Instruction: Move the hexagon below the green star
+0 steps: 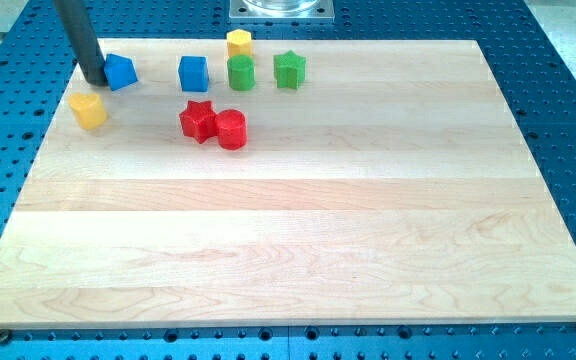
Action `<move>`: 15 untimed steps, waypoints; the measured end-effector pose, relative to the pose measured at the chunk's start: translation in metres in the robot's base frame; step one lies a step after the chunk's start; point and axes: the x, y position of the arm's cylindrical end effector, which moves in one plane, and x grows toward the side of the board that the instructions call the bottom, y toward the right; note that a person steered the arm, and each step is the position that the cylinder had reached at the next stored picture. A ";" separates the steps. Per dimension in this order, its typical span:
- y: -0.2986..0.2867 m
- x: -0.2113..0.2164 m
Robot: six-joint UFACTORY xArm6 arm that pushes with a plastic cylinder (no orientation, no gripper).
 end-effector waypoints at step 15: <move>0.449 -0.004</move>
